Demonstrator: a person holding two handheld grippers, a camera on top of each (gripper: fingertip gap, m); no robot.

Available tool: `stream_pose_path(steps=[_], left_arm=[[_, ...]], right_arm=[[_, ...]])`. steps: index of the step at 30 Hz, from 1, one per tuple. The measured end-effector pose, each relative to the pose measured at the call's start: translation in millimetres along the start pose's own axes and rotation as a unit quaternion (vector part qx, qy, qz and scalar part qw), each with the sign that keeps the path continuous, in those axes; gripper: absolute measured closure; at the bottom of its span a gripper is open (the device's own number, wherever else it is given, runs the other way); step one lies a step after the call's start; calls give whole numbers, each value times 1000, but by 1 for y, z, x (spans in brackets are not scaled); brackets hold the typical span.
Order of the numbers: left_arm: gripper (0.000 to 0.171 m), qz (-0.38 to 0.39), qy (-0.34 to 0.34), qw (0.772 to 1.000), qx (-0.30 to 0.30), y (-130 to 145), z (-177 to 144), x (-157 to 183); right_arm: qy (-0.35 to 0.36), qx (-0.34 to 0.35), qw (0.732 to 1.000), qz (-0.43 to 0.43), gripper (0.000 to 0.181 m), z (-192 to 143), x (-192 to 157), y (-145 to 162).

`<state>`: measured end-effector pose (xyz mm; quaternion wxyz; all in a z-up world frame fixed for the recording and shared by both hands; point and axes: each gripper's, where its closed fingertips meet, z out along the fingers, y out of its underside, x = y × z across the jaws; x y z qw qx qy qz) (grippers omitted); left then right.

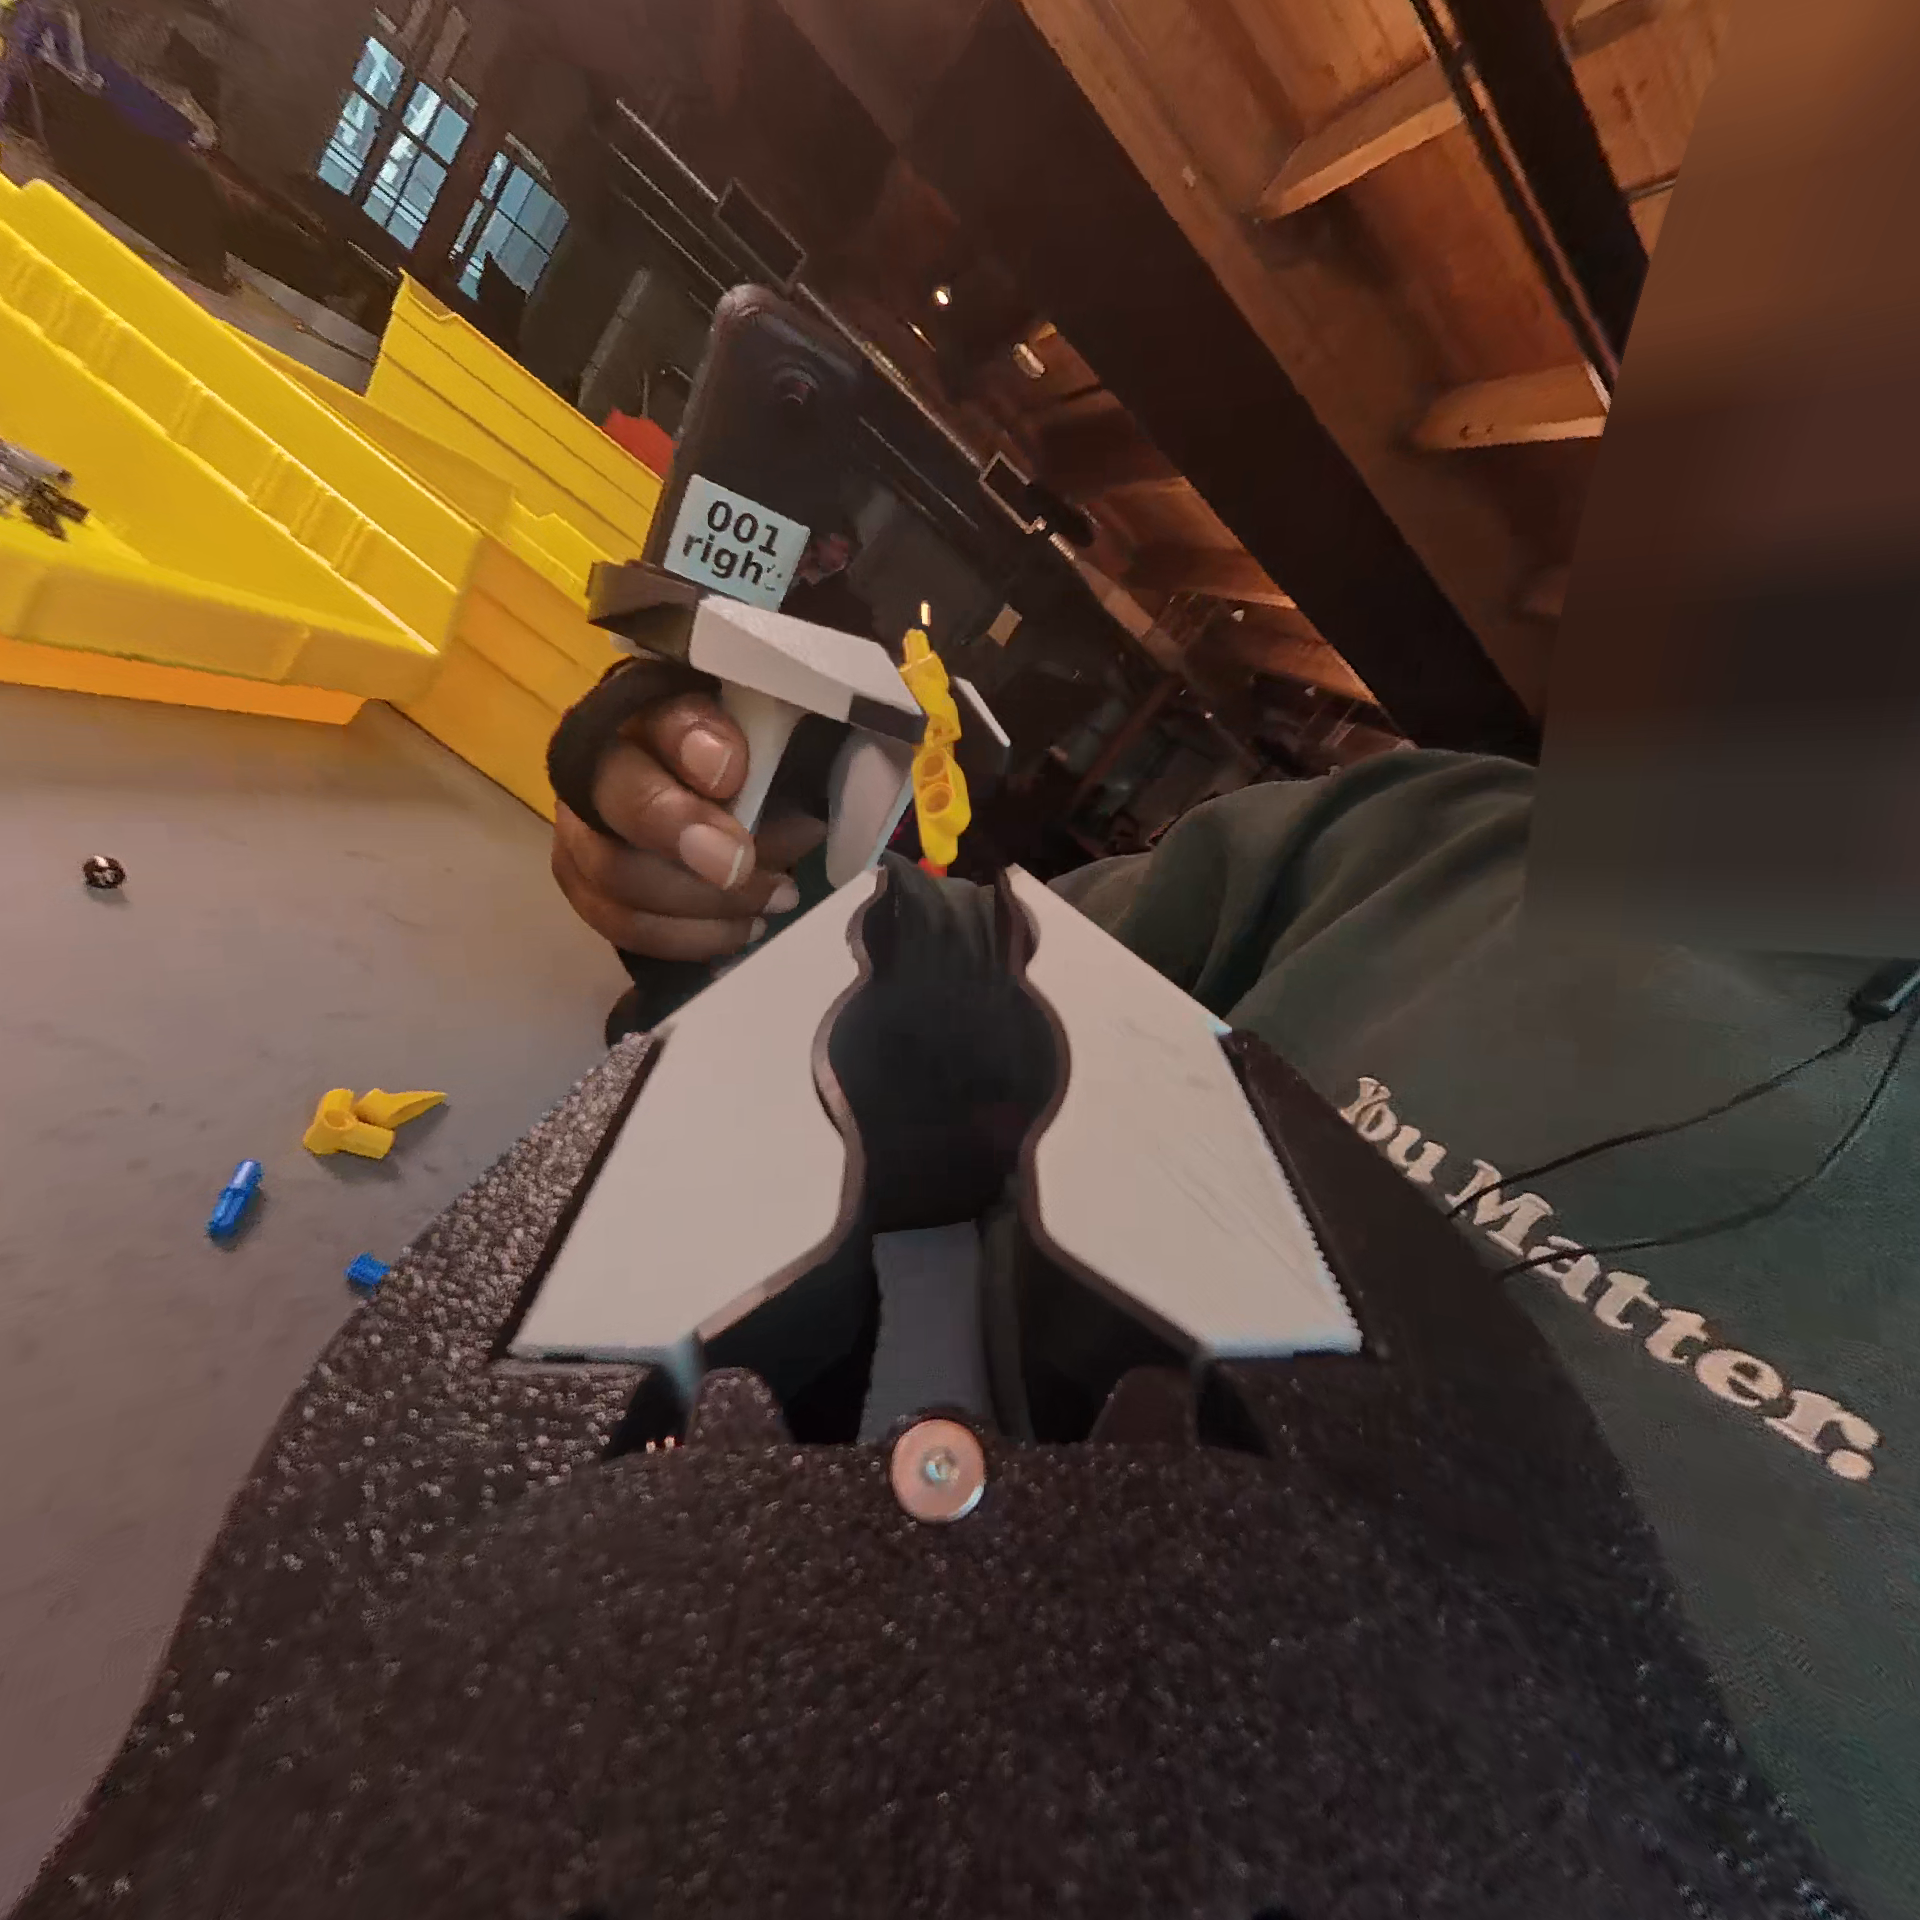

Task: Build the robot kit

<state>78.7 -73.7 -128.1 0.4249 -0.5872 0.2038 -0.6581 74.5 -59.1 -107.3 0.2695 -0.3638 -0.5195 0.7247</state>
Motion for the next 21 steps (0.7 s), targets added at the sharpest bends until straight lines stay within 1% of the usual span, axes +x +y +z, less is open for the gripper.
stream_pose_path(steps=[2, 5, 11, 17, 21], left_arm=[[152, 42, -27, 999, -11, 0, 0, -2], [150, 86, -66, 994, -20, 1, -1, -9], [145, 161, -127, 978, -28, -2, -4, -17], [141, 220, -166, 960, -42, -2, -5, -22], [141, 265, -184, 945, -45, -2, -5, -24]], right_arm=[[4, 9, 1000, 10, 168, -3, 3, -3], [5, 20, 999, 32, 168, -6, 7, -6], [6, 1, 998, 55, 168, -4, 11, 4], [15, 6, 997, 71, 168, -7, 18, 5], [19, 2, 996, 91, 168, -8, 22, 8]])
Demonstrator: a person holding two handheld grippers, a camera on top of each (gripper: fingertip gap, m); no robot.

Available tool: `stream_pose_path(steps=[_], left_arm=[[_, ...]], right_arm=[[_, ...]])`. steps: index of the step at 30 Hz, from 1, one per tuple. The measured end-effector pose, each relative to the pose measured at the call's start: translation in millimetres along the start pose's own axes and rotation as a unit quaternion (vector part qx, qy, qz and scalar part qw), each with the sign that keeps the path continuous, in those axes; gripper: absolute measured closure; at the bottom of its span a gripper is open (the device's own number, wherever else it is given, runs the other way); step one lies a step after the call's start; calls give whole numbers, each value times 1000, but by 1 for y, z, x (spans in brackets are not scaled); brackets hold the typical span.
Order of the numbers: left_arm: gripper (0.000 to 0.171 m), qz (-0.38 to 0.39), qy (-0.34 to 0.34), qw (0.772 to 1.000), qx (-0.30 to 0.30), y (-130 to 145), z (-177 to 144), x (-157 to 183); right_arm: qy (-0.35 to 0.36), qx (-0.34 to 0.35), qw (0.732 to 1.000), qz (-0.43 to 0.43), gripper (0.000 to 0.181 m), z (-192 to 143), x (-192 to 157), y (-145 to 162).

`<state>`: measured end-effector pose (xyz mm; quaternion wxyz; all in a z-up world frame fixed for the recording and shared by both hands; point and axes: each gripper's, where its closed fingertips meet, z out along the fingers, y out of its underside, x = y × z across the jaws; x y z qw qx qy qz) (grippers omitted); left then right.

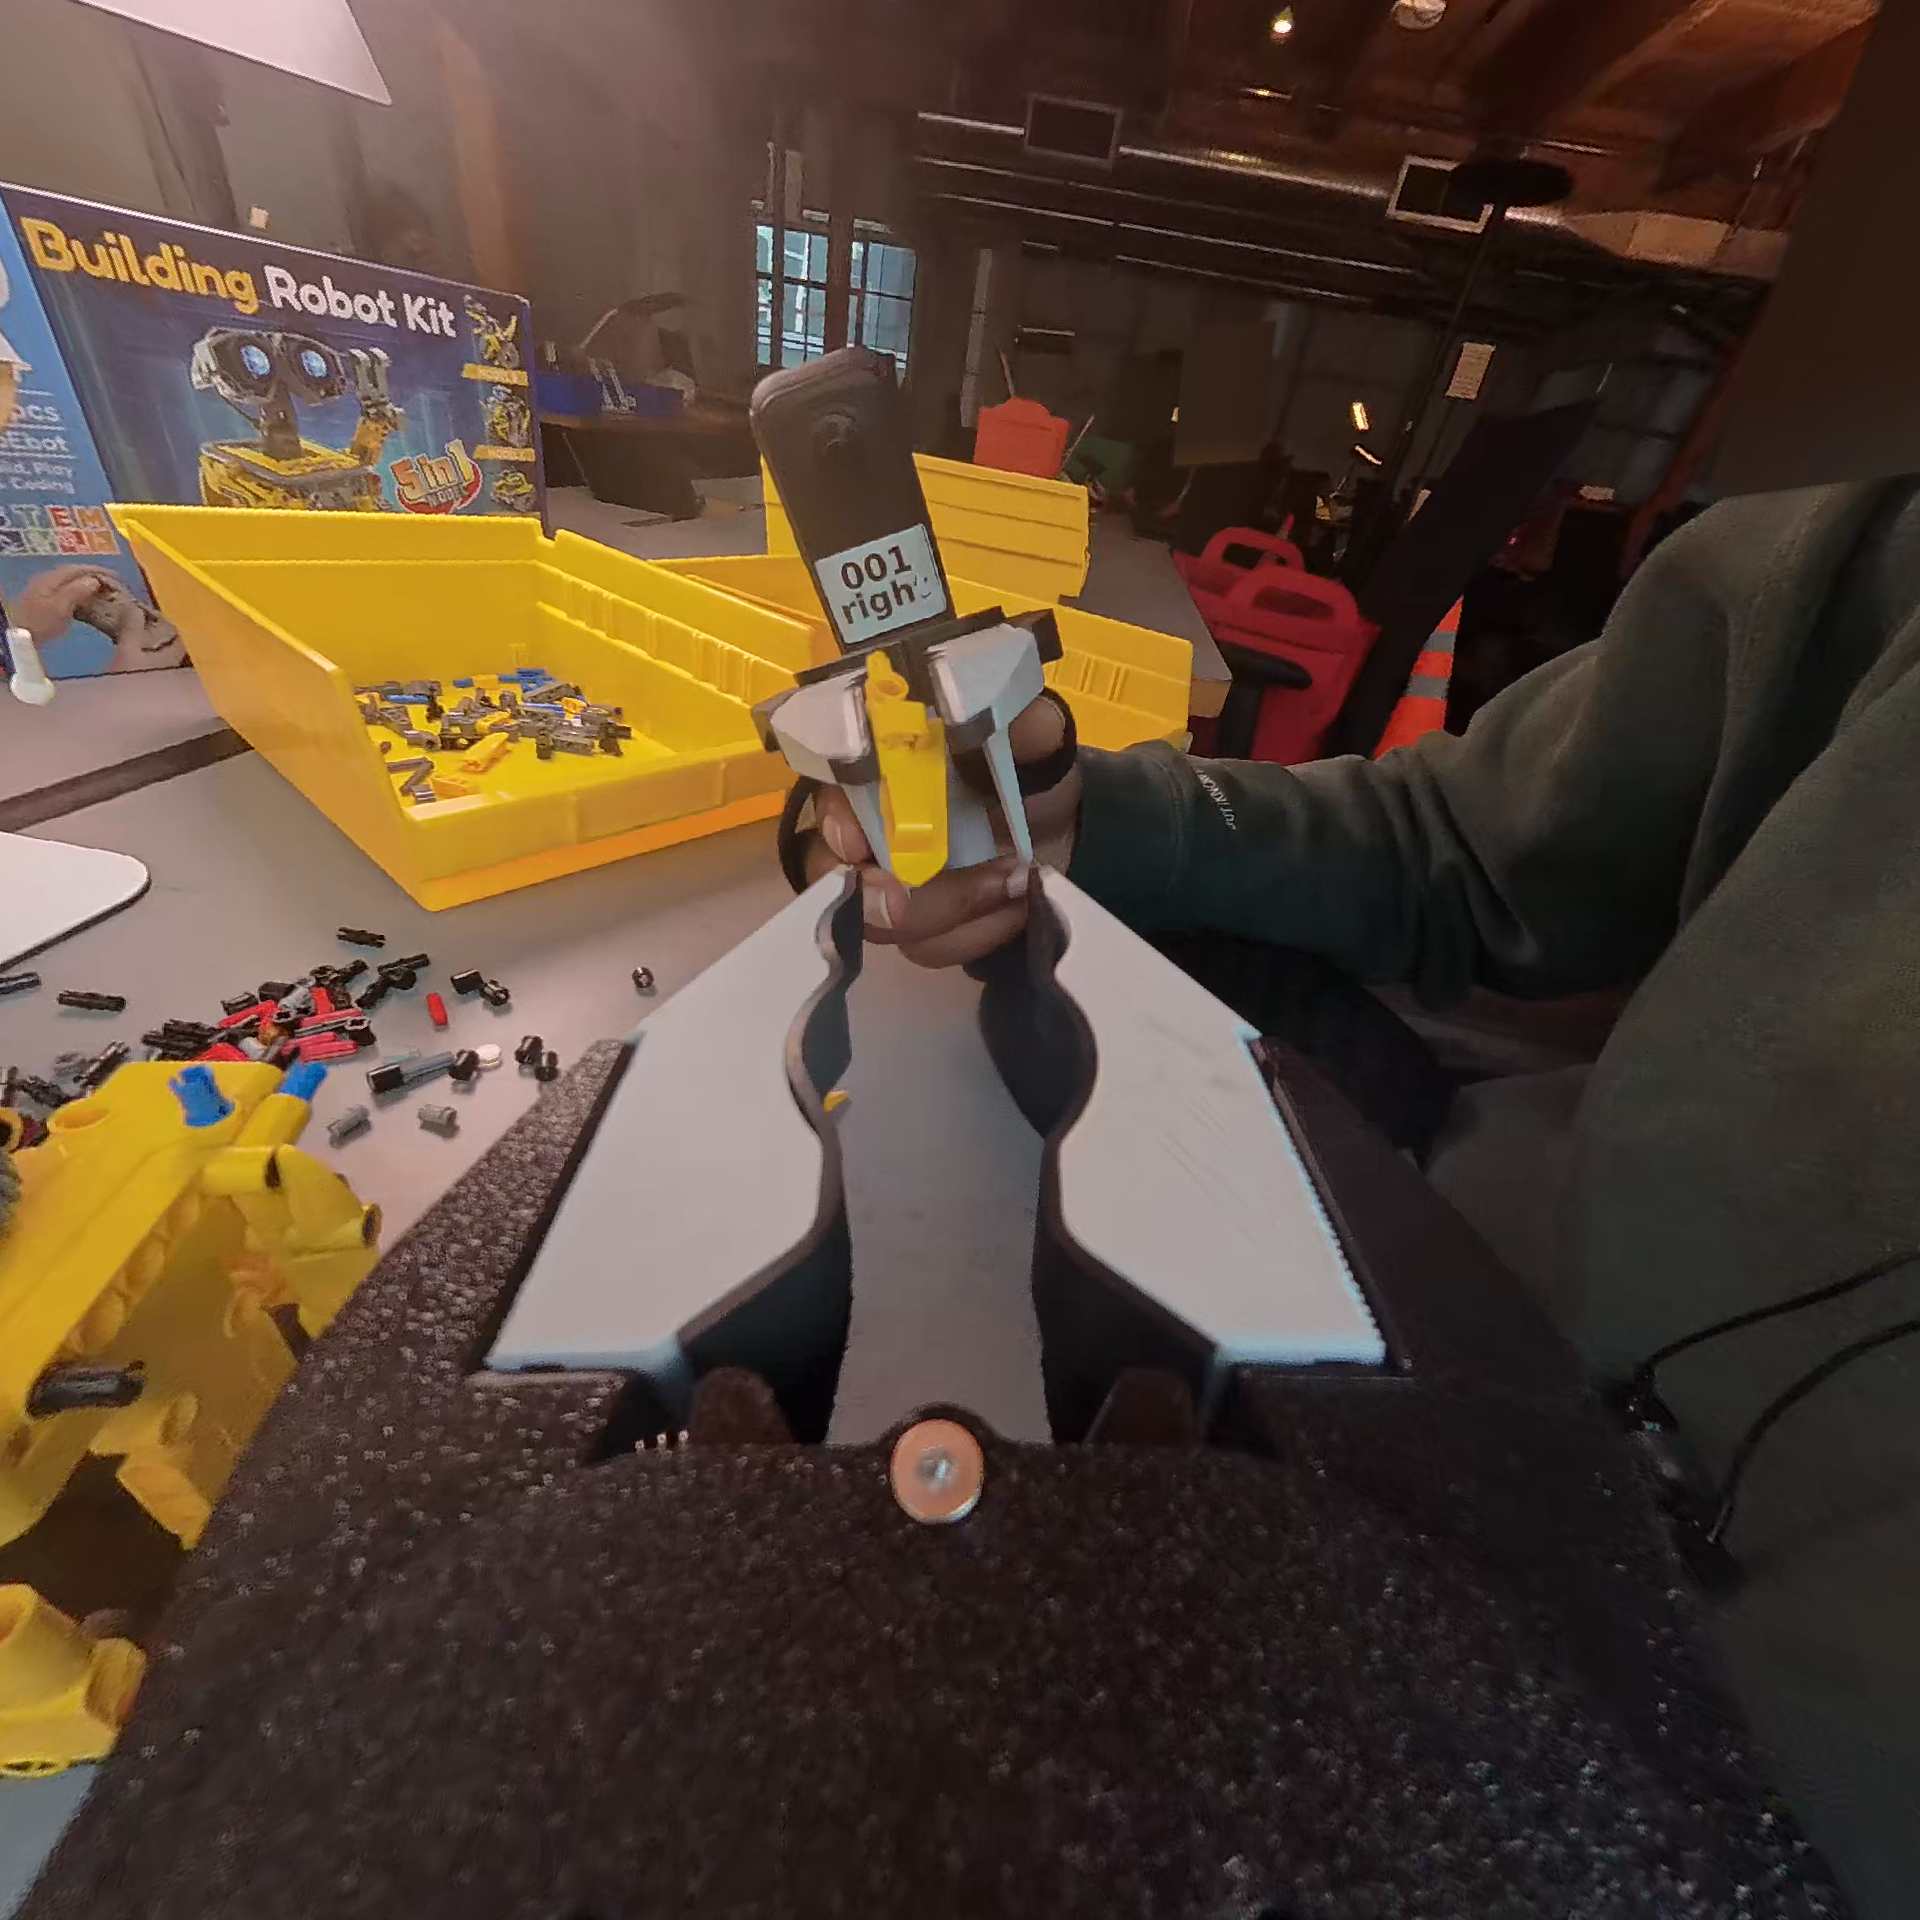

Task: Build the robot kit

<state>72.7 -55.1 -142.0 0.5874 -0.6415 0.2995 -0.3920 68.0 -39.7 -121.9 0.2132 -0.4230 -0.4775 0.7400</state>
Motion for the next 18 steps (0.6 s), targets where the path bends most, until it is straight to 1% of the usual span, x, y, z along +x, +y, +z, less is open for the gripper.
stream_pose_path(steps=[2, 6, 12, 15, 18], left_arm=[[145, 6, 5, 1000, -7, 2, 1, 3], [154, 23, -7, 1000, -12, 3, -1, 0], [163, 29, -14, 999, -11, 2, -3, -3], [162, 30, -18, 999, -17, 3, -2, -4], [157, 33, -26, 999, -18, 4, -2, -7]], right_arm=[[0, -7, 1000, 8, 168, 0, 2, 3], [-5, -22, 1000, 15, 168, 2, 1, 9], [-5, -25, 1000, 18, 168, 2, 2, 11], [-4, -28, 999, 20, 168, 3, 2, 12], [-4, -28, 999, 22, 168, 2, 3, 12]])
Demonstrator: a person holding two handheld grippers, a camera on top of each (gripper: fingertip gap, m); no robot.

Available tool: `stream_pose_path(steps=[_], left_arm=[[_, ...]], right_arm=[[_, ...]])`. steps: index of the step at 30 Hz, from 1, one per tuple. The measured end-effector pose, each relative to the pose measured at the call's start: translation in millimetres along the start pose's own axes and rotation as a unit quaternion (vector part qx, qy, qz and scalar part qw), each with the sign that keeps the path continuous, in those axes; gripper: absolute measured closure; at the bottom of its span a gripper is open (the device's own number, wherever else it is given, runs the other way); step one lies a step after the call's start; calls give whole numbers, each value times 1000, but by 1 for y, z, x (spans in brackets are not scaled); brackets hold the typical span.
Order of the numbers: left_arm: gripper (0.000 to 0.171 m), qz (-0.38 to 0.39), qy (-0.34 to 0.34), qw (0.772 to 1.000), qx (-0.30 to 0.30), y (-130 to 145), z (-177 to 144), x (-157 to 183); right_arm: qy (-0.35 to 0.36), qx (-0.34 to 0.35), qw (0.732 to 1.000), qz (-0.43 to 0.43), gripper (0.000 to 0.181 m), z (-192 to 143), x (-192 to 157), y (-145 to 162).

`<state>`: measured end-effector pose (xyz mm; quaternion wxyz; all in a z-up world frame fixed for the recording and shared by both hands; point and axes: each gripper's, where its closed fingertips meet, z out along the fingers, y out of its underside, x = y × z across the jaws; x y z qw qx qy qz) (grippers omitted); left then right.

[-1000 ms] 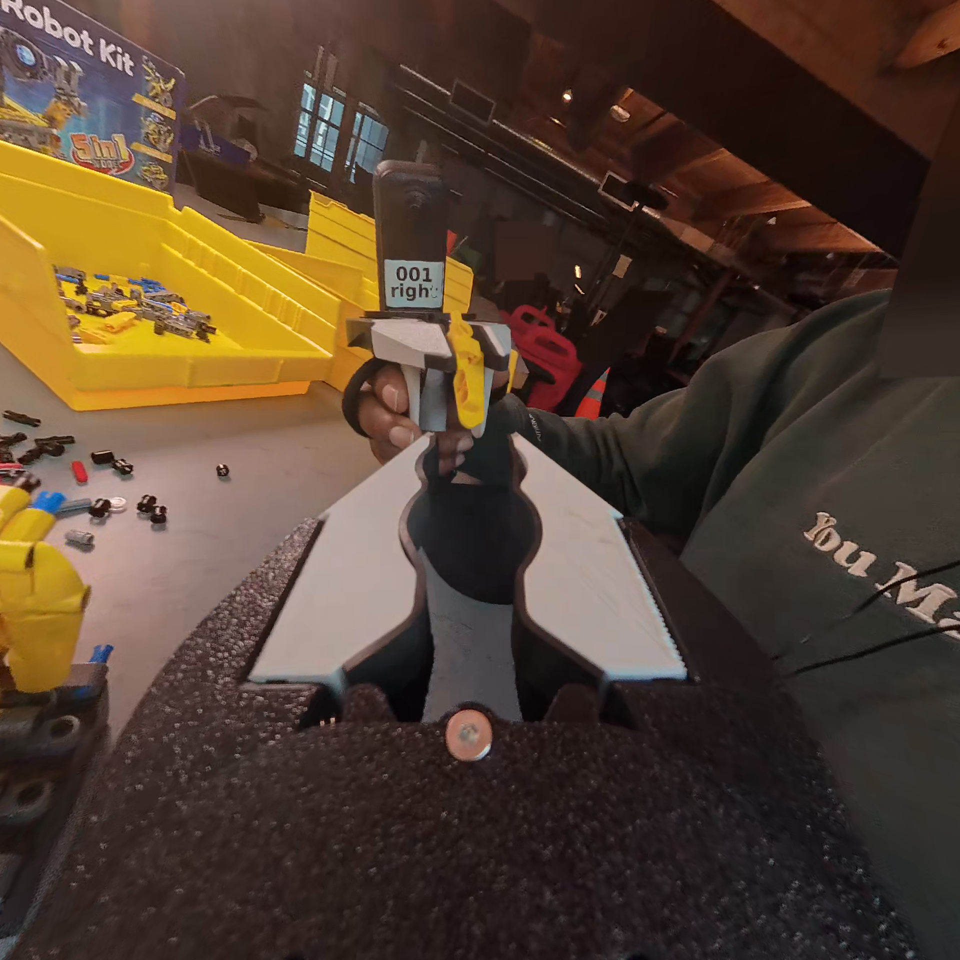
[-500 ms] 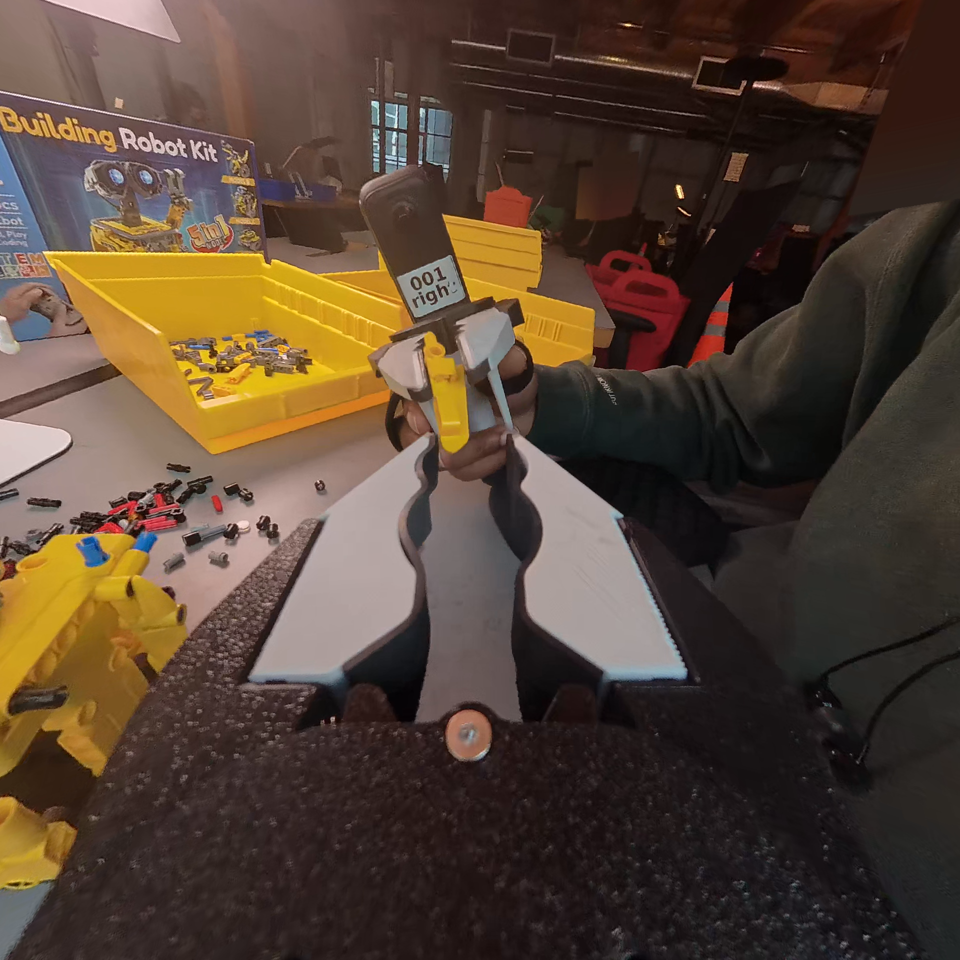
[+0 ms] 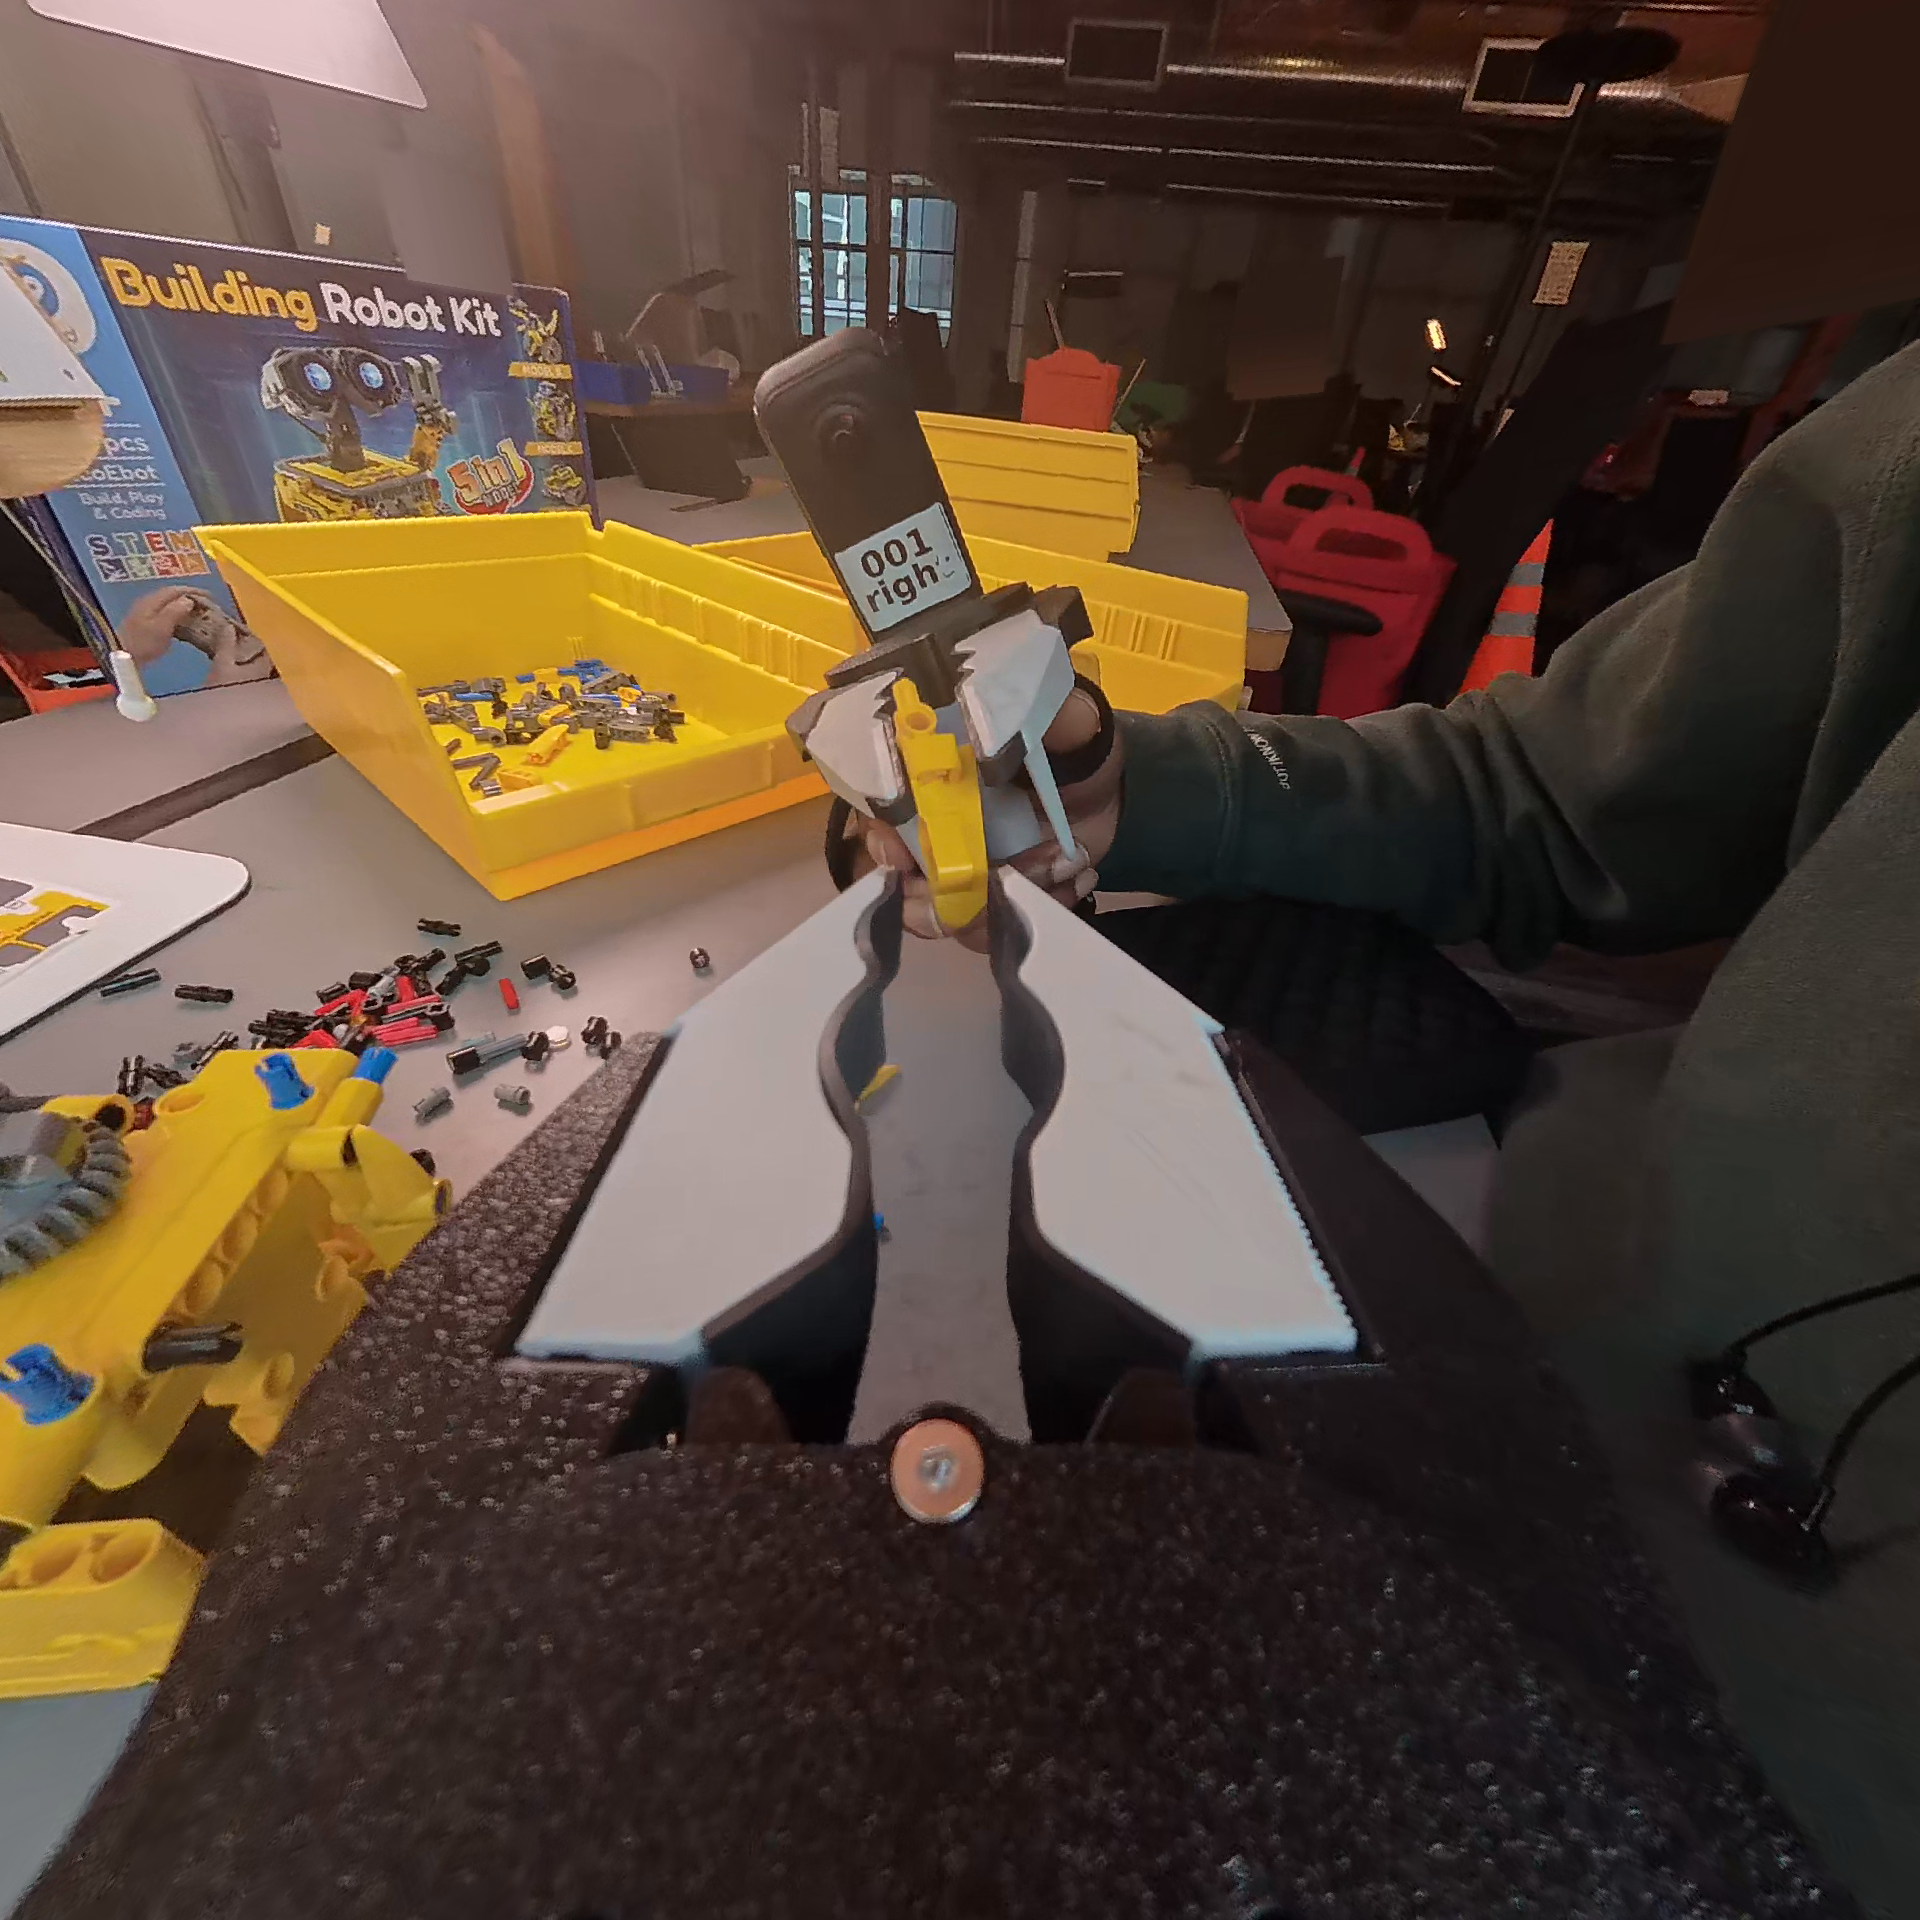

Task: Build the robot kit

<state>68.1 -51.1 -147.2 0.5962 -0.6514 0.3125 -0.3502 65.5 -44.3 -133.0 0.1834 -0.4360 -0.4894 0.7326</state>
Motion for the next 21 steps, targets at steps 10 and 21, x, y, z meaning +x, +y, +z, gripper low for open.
stream_pose_path(steps=[10, 21], left_arm=[[156, 13, -1, 1000, -21, 7, 3, 1], [162, 14, -2, 1000, -24, 8, 4, 2]], right_arm=[[0, -1, 1000, 2, 169, 0, 0, 1], [4, 1, 1000, 3, 170, 0, 2, 1]])
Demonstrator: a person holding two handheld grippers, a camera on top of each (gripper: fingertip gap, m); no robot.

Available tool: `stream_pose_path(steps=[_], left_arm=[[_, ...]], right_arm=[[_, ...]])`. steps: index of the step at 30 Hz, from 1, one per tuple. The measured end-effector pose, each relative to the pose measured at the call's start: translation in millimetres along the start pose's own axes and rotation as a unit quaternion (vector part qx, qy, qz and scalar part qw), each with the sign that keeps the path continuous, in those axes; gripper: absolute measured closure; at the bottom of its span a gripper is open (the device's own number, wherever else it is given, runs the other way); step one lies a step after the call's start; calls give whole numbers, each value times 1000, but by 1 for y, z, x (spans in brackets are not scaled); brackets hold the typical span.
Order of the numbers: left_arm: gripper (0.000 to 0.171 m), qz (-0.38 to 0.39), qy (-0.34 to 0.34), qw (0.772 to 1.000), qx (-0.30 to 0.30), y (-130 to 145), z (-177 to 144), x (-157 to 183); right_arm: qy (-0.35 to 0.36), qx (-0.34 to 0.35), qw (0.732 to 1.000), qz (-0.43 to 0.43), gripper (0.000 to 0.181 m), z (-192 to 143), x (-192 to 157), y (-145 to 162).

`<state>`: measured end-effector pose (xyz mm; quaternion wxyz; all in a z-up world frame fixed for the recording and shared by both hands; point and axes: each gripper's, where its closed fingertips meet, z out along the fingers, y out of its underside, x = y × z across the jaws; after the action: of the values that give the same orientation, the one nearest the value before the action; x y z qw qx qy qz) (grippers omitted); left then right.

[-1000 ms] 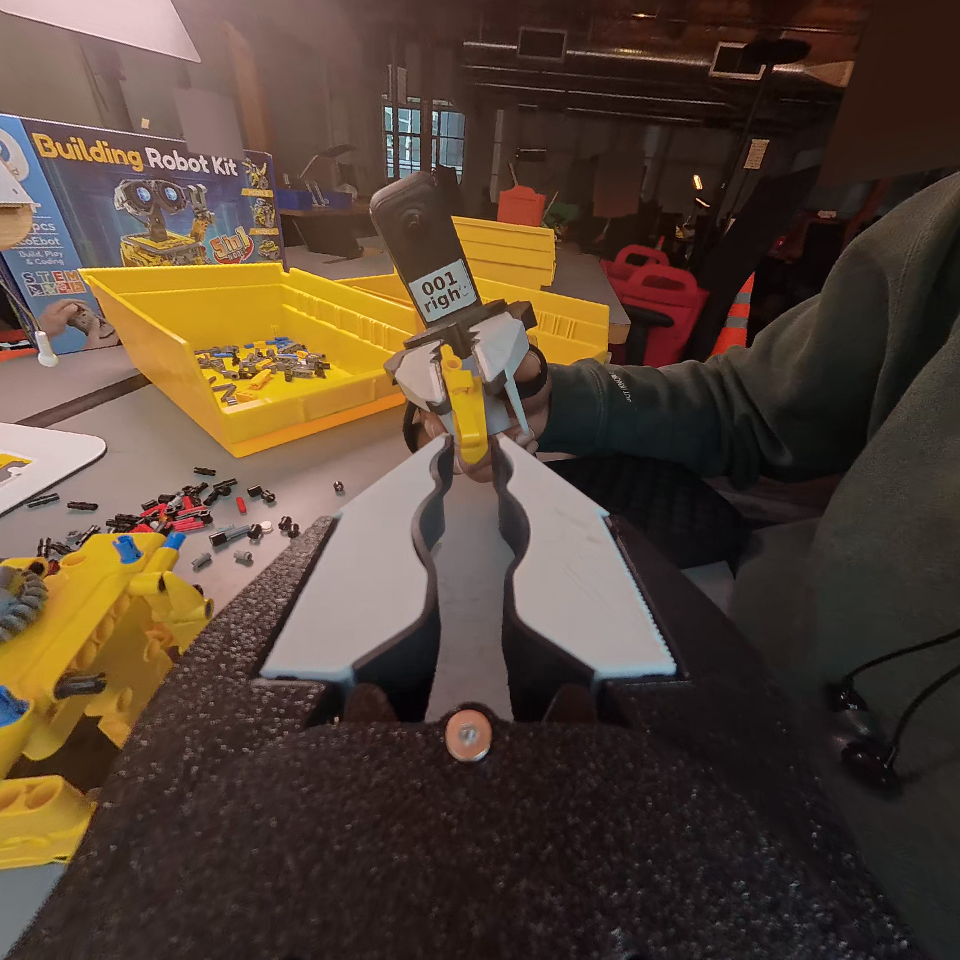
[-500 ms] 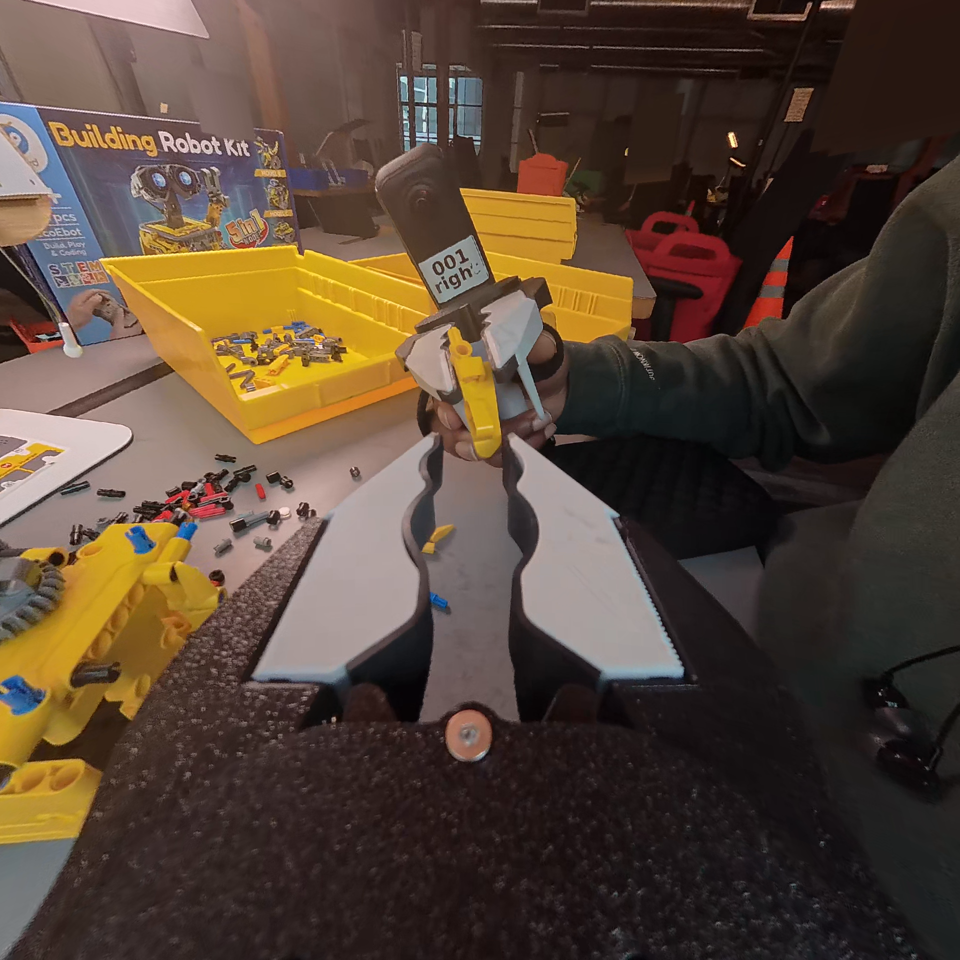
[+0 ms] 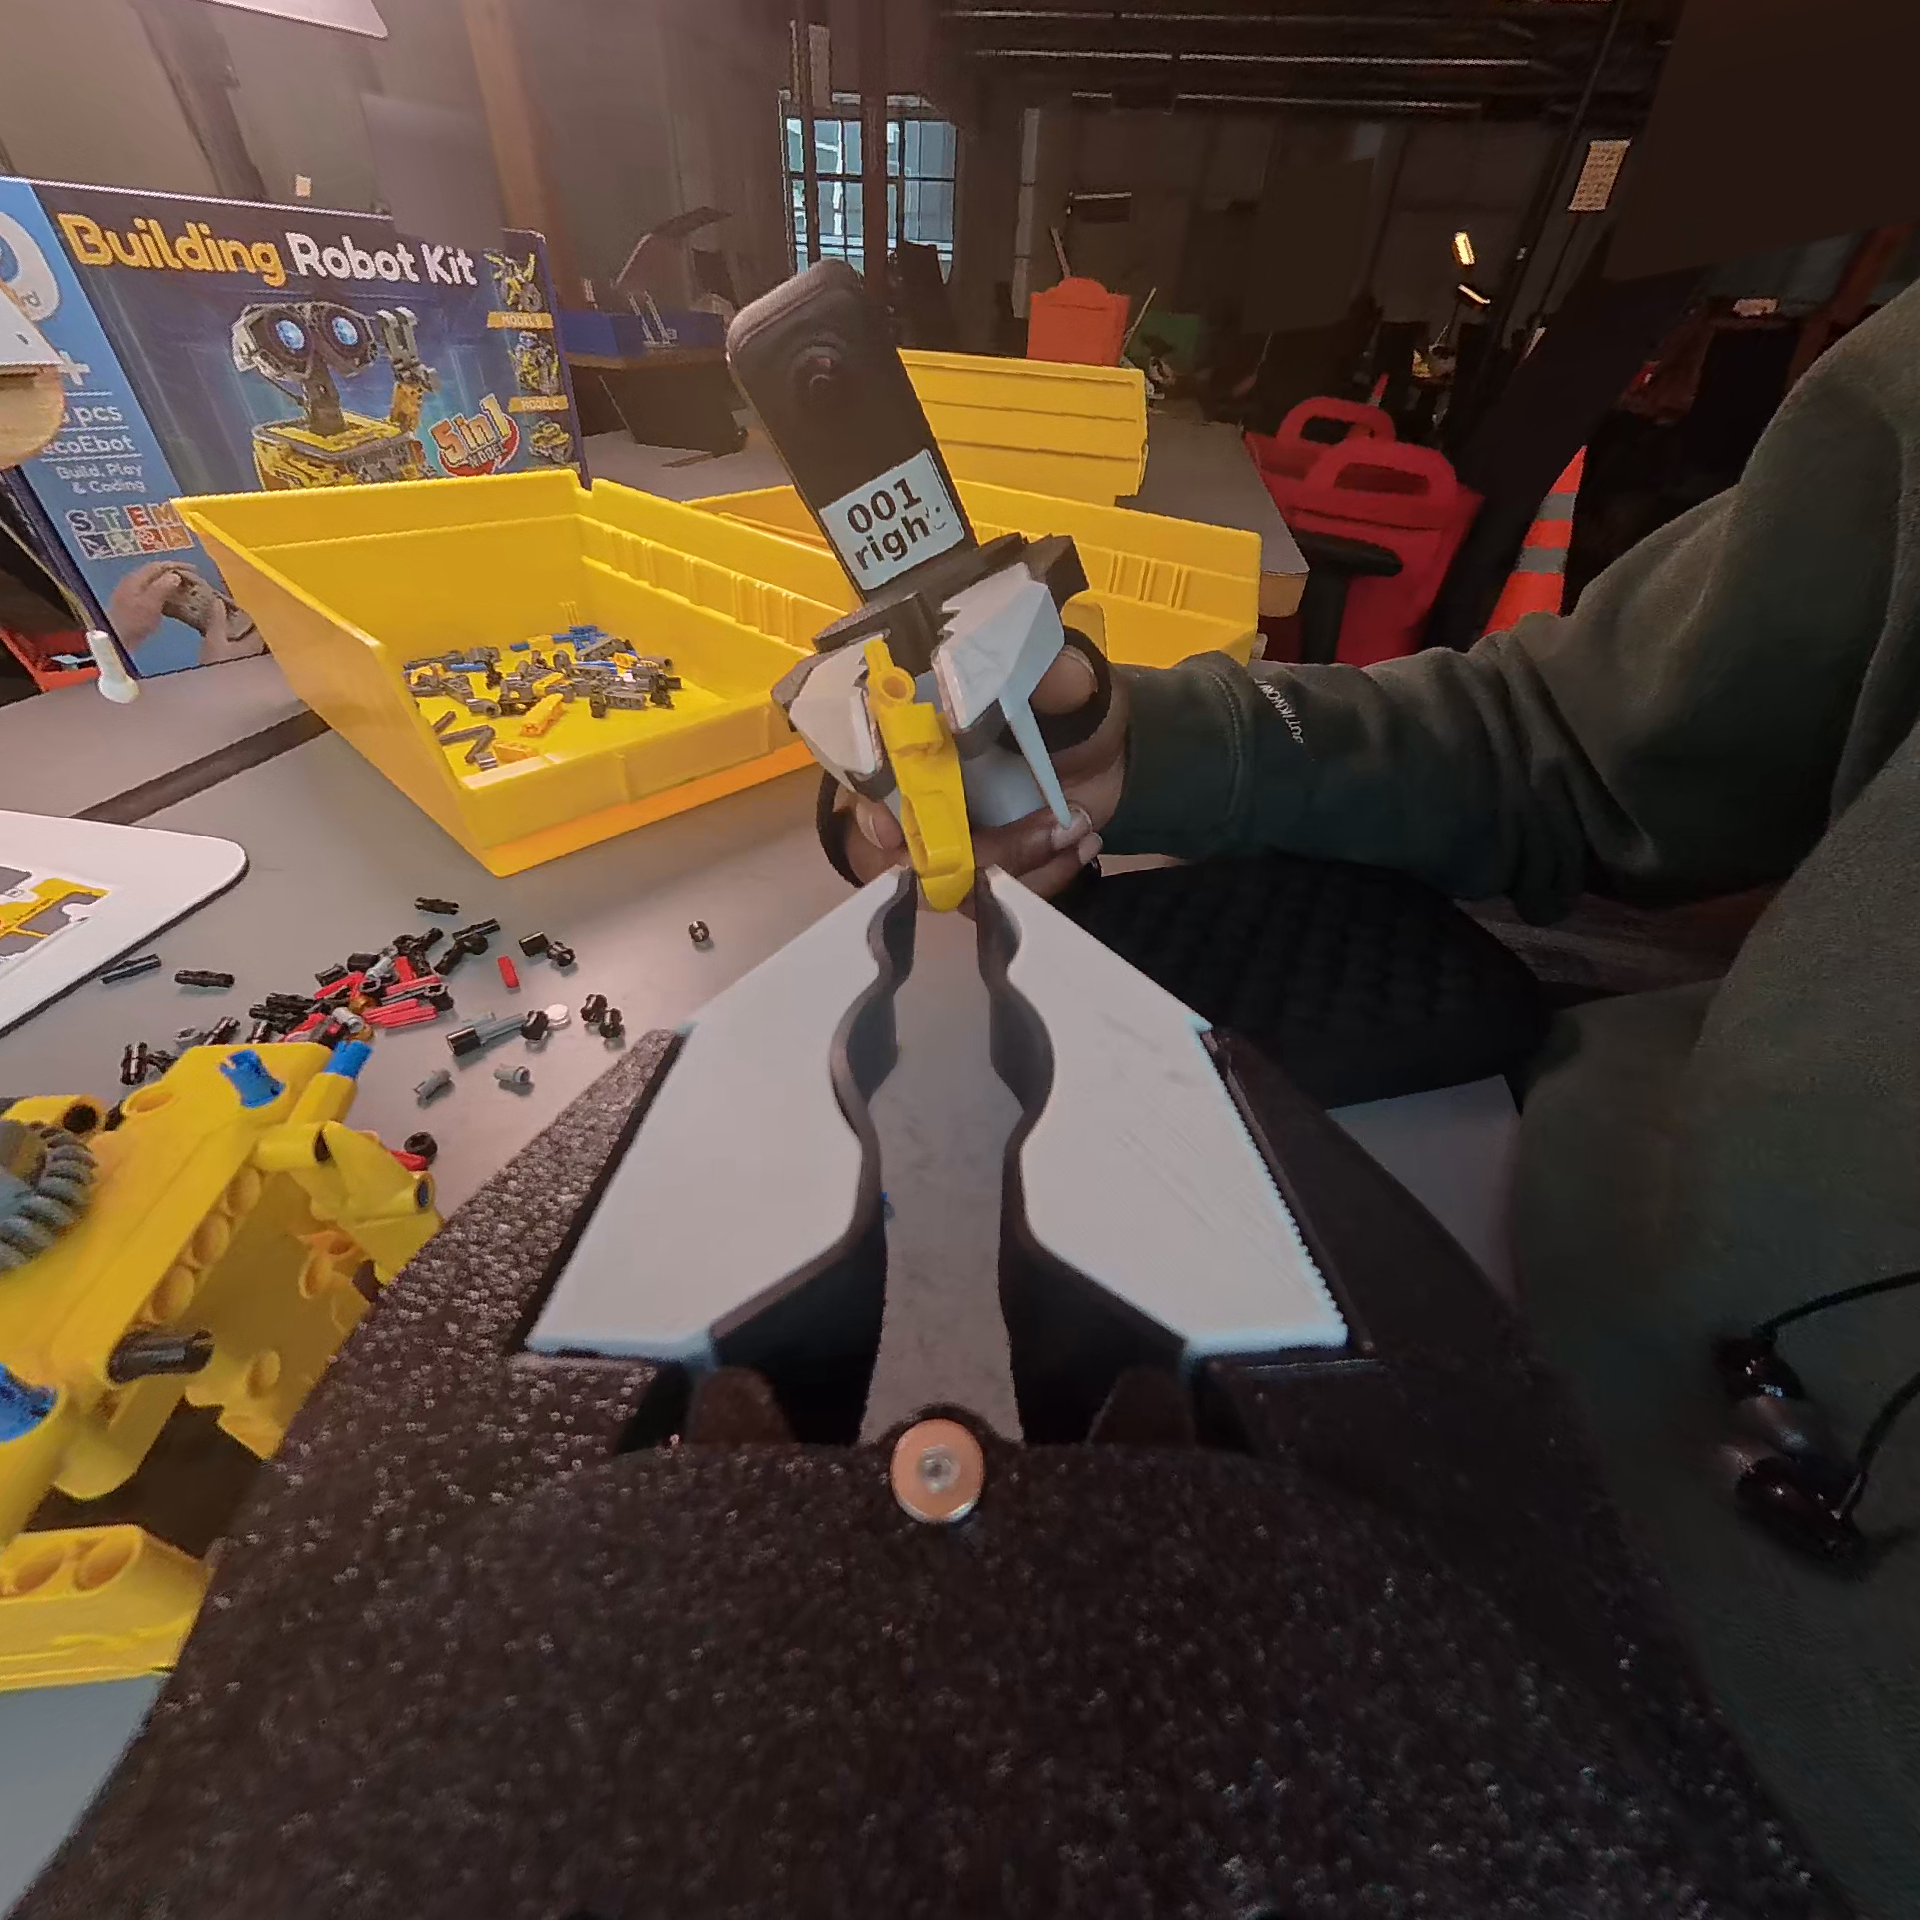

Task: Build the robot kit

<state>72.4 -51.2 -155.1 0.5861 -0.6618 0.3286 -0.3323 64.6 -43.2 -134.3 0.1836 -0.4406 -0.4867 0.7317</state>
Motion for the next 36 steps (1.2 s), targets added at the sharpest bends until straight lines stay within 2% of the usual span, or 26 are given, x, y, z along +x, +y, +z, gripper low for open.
stream_pose_path(steps=[11, 20, 26, 30, 33, 36], left_arm=[[162, -2, -5, 1000, 3, -1, -1, -1], [155, -19, -12, 1000, 5, -1, -2, -6], [152, -39, -5, 999, 1, 2, 1, -4], [162, -53, -13, 999, -3, 5, 2, -9], [163, -101, 4, 995, 13, 2, 0, -11], [165, -197, 61, 977, 49, -6, -3, -9]], right_arm=[[2, 7, 1000, 2, 170, -2, 1, -2], [4, 21, 1000, 8, 172, -5, 3, -6], [31, 14, 999, 14, 172, -2, 11, -4], [52, 21, 998, 36, 172, 3, 16, -5], [72, 29, 995, 57, 172, 6, 19, -8], [80, 41, 994, 60, 172, 7, 16, -13]])
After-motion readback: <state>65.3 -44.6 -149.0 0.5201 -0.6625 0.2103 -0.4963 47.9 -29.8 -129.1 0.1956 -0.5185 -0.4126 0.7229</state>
